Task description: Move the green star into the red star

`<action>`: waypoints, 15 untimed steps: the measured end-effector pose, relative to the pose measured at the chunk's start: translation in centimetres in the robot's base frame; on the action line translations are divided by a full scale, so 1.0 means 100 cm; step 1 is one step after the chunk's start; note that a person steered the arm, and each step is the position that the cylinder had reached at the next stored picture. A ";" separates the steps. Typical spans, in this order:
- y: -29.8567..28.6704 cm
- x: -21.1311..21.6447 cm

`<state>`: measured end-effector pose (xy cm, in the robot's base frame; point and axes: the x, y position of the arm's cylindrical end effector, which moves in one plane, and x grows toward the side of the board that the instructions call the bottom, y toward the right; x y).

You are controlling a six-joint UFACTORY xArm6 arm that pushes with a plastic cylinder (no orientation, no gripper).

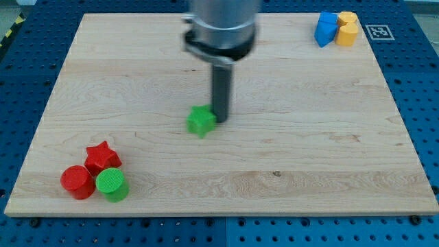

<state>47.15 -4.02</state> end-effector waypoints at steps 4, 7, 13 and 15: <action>-0.074 -0.028; -0.041 0.005; -0.058 0.046; -0.086 0.040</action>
<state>51.18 -12.57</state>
